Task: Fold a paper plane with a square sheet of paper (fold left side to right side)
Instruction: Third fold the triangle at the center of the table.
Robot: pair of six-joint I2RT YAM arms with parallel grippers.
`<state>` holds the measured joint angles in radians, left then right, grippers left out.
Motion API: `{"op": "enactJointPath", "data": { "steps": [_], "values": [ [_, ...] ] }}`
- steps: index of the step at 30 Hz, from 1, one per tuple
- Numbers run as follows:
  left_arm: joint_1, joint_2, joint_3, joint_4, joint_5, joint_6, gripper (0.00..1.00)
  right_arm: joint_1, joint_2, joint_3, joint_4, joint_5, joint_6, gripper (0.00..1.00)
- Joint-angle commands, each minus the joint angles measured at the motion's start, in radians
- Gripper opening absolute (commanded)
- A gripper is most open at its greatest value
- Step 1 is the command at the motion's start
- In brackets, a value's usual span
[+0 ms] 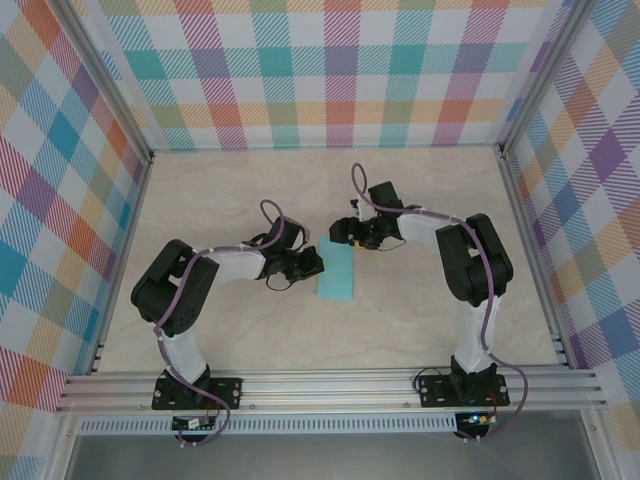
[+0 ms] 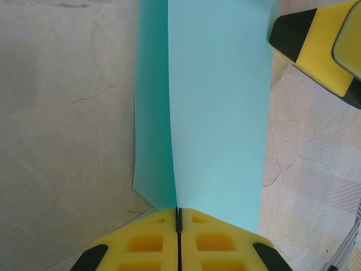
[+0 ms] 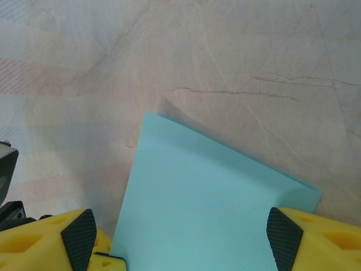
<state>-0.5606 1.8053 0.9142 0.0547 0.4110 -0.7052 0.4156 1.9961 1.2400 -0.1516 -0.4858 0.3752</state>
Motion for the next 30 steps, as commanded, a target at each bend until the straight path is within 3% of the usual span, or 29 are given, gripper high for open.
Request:
{"op": "enactJointPath", "data": {
  "steps": [1,9,18,23,30],
  "values": [
    [0.0,-0.039,-0.003,-0.007,0.011,-0.011,0.03,0.006,-0.097,0.031,-0.005,0.055,-0.085,0.84],
    [-0.012,-0.05,-0.002,-0.021,-0.001,-0.049,0.03,0.053,-0.463,-0.285,0.096,0.179,-0.192,0.85],
    [-0.015,-0.05,0.015,-0.048,0.001,-0.057,0.02,0.405,-0.817,-0.684,0.181,0.573,-0.308,0.83],
    [-0.016,-0.049,0.023,-0.056,0.006,-0.058,0.01,0.606,-0.784,-0.721,0.221,0.794,-0.387,0.83],
    [-0.018,-0.054,0.026,-0.066,0.002,-0.056,0.01,0.726,-0.541,-0.618,0.272,0.913,-0.524,0.83]
  ]
}}
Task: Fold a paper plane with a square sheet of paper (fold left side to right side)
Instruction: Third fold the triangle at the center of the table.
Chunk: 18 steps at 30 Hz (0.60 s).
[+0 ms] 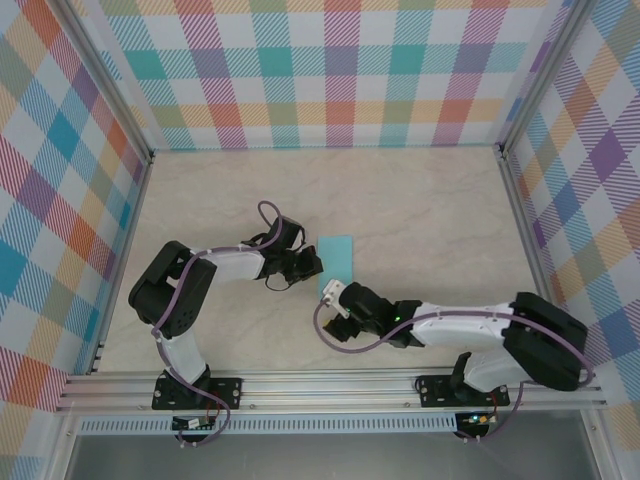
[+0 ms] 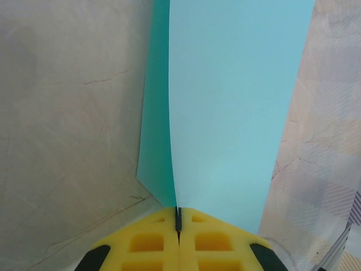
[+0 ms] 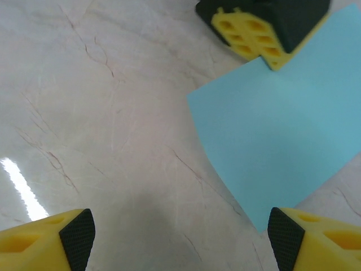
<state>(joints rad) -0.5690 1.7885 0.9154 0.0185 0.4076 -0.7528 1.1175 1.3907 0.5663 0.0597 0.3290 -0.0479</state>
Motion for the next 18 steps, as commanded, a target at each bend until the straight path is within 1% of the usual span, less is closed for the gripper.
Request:
{"op": "enactJointPath", "data": {
  "steps": [1,4,6,10,13,16,18],
  "values": [
    [-0.01,-0.037,0.025,-0.031,0.005,-0.008,0.01,0.029,0.1,0.077,0.07,0.103,-0.118,0.83],
    [-0.012,-0.035,0.03,-0.034,0.009,-0.008,0.01,0.03,0.171,0.124,0.097,0.129,-0.157,0.82],
    [-0.012,-0.035,0.031,-0.036,0.007,-0.008,0.01,0.03,0.212,0.152,0.108,0.146,-0.178,0.78],
    [-0.014,-0.034,0.036,-0.04,0.01,-0.004,0.01,0.03,0.282,0.192,0.146,0.186,-0.215,0.75],
    [-0.014,-0.031,0.037,-0.042,0.011,-0.004,0.01,0.029,0.319,0.211,0.155,0.193,-0.222,0.69],
    [-0.014,-0.031,0.039,-0.045,0.013,-0.002,0.01,0.025,0.332,0.21,0.157,0.208,-0.211,0.6],
    [-0.014,-0.033,0.039,-0.047,0.011,0.0,0.01,0.024,0.331,0.209,0.155,0.222,-0.208,0.48]
  ]
}}
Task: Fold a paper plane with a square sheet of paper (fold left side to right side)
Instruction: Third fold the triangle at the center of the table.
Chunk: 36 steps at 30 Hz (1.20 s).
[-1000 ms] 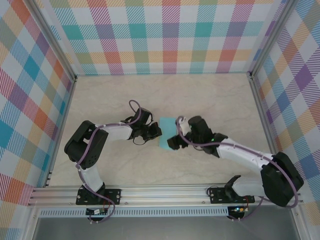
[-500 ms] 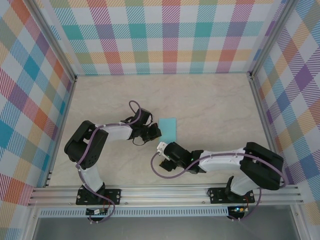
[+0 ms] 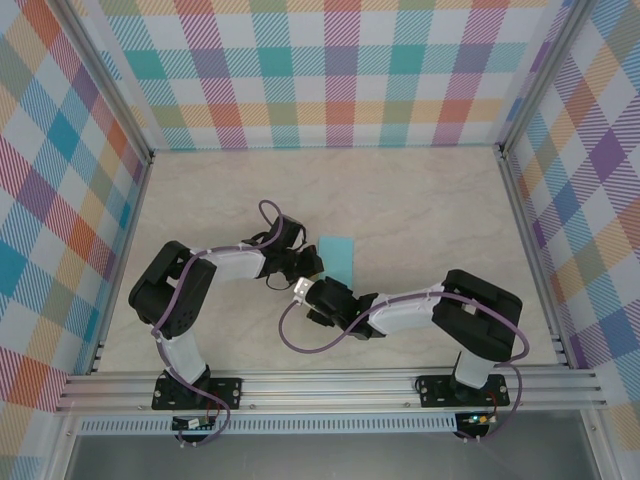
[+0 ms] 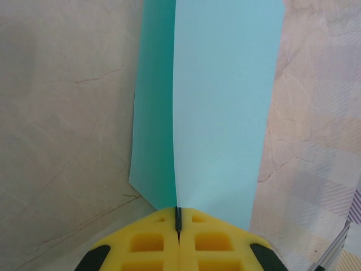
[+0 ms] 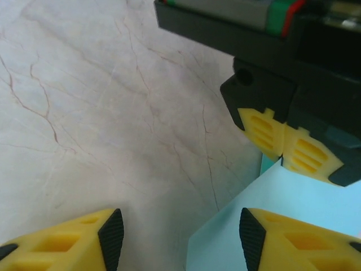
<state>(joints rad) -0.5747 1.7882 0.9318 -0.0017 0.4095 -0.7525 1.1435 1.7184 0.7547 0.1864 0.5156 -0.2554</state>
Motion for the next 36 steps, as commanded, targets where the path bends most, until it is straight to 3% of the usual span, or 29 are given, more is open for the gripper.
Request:
{"op": "enactJointPath", "data": {
  "steps": [1,5,6,9,16,20,24,29,36],
  "values": [
    [-0.009,-0.033,0.022,-0.028,0.008,0.002,0.01,-0.002,0.0,0.019,0.026,0.041,-0.002,0.41],
    [-0.008,-0.039,0.023,-0.039,0.005,0.016,0.02,-0.003,-0.011,0.01,0.024,0.044,-0.001,0.03],
    [-0.008,-0.044,0.023,-0.044,0.002,0.02,0.04,-0.004,-0.011,0.009,0.018,0.041,0.001,0.0],
    [-0.008,-0.061,0.022,-0.072,-0.014,0.042,0.13,-0.004,-0.012,0.007,-0.008,0.024,0.002,0.0],
    [0.02,-0.142,0.031,-0.191,-0.052,0.123,0.51,-0.032,-0.052,-0.003,-0.068,-0.074,0.048,0.0],
    [0.048,-0.199,0.055,-0.294,-0.086,0.174,0.62,-0.045,-0.063,-0.003,-0.08,-0.104,0.062,0.0],
    [0.056,-0.181,0.119,-0.304,-0.054,0.216,0.6,-0.051,-0.065,0.0,-0.085,-0.121,0.071,0.0],
    [0.052,-0.009,0.265,-0.285,0.06,0.253,0.41,-0.056,-0.063,0.005,-0.093,-0.128,0.086,0.0],
    [0.028,0.214,0.456,-0.285,0.126,0.27,0.31,-0.06,-0.066,0.008,-0.098,-0.149,0.111,0.0]
  ]
}}
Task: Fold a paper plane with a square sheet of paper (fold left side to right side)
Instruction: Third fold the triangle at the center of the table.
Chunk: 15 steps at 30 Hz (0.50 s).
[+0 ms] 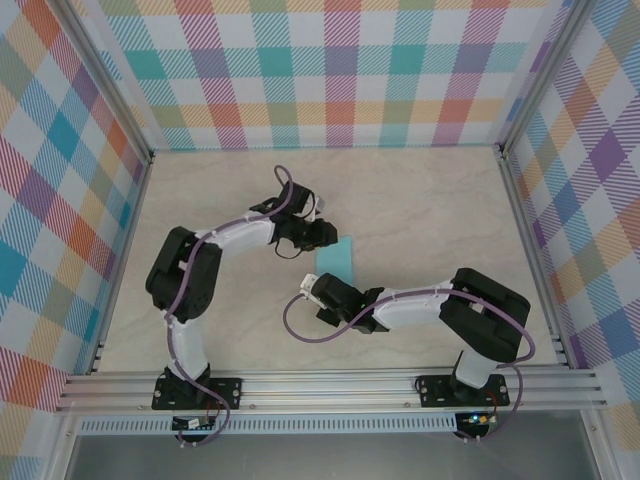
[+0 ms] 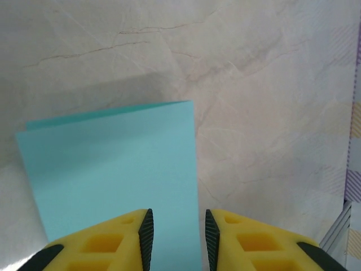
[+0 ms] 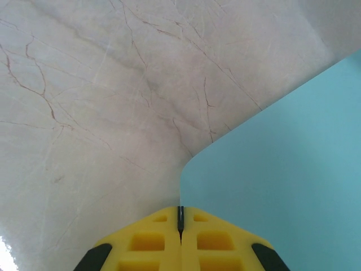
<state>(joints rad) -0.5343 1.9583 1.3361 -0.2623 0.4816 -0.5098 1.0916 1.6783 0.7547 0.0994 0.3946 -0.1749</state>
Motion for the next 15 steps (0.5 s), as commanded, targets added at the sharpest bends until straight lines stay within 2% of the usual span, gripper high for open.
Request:
{"op": "enactJointPath", "data": {
  "steps": [1,7,15],
  "values": [
    [-0.016,0.066,0.07,-0.029,0.054,0.03,0.31,-0.01,-0.026,0.009,-0.011,-0.033,0.034,0.0],
    [-0.035,0.17,0.153,-0.084,0.017,0.051,0.29,-0.023,-0.033,0.009,-0.018,-0.066,0.06,0.0],
    [-0.039,0.241,0.15,-0.11,-0.009,0.064,0.25,-0.073,-0.08,0.028,-0.077,-0.194,0.141,0.0]
  ]
}}
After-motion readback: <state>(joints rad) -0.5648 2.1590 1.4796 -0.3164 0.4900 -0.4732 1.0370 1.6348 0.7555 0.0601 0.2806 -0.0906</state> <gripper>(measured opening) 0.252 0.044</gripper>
